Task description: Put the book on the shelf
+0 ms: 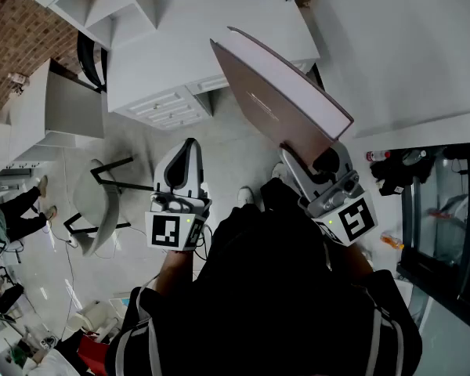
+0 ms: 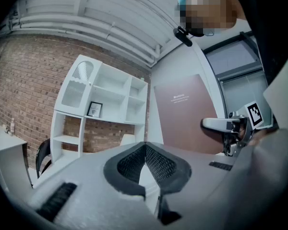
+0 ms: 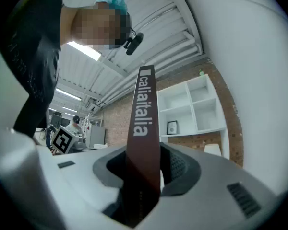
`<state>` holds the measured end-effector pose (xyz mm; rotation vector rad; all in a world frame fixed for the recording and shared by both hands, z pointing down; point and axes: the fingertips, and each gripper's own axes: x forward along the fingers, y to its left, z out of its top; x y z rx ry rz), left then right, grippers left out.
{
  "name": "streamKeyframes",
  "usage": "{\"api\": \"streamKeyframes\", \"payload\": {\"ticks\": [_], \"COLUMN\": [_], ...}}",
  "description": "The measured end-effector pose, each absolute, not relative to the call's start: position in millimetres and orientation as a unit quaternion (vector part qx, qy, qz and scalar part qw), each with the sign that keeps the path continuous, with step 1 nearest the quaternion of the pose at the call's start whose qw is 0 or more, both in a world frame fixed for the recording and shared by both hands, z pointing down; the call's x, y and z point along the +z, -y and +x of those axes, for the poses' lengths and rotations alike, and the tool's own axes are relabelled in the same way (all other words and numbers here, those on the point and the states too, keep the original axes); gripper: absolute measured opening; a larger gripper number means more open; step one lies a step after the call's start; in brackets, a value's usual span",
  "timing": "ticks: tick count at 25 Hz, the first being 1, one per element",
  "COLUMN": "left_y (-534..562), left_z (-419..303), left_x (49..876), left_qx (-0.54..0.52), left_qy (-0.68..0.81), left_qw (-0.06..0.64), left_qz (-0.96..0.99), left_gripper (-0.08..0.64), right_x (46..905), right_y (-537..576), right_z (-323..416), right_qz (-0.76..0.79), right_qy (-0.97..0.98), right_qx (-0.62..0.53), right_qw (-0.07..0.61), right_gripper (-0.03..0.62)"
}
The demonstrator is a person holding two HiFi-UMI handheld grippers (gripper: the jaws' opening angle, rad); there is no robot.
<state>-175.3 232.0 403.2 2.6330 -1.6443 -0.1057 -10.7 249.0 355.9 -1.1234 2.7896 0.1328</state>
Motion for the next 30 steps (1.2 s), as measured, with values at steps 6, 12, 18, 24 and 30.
{"api": "streamKeyframes", "payload": {"ticks": [6,12,18,24,30], "left_y": [-271,-288,-307,-327,-312], "left_z": [-158,-137,-99,-96,-94], "left_x": [408,411,409,429,420], "left_qx": [-0.020,-0.007,-0.001,0.030,0.026], "left_qy": [0.524,0.542,0.551,0.572,0.587], "left_qw": [0.023,0.045,0.054,0.044,0.037], "left_qz": [0.851,0.839,0.833,0.819,0.809], "left_gripper": [0.018,0.019,0.020,0.020,0.020], "right_x": [385,396,407,416,401], "right_y": [-287,-309,-327,-318,-295], "right_z": [24,56,101,122,135], "right_qz": [-0.396,-0.404,-0.403,-0.396,-0.390], "right_qy": [-0.917,-0.913,-0.911,-0.911,-0.910], "right_qx": [-0.002,-0.012,-0.034,-0.041,-0.059], "right_qw": [0.057,0.061,0.088,0.105,0.129], "right_gripper": [0.150,0.151,0.152,0.150,0.150]}}
